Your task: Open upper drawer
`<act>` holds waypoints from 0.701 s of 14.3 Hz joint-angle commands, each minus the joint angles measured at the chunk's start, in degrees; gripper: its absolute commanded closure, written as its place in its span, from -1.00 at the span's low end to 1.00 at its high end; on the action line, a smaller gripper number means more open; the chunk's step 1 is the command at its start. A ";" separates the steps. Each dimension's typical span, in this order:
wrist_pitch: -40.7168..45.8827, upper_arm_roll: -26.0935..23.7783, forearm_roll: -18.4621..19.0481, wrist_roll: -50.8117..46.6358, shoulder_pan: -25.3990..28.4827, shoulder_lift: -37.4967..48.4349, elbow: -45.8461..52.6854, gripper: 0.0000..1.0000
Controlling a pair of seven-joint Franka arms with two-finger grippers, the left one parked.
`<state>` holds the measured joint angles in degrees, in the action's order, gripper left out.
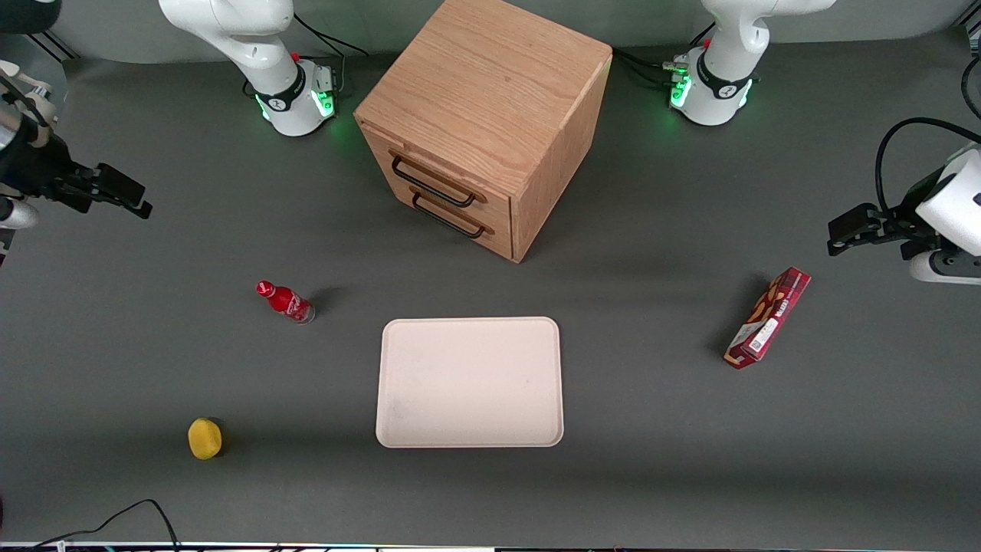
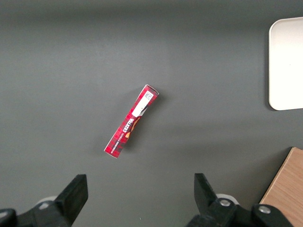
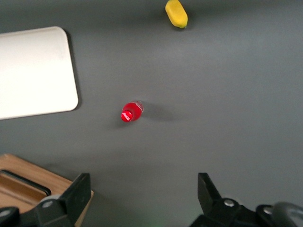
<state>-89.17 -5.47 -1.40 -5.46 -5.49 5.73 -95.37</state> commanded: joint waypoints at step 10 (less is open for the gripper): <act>5.67 -12.44 -7.21 28.12 0.66 -2.38 6.77 -1.00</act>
<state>-84.55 -14.44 -7.48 18.51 -4.85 5.41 -90.99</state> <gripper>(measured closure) 0.000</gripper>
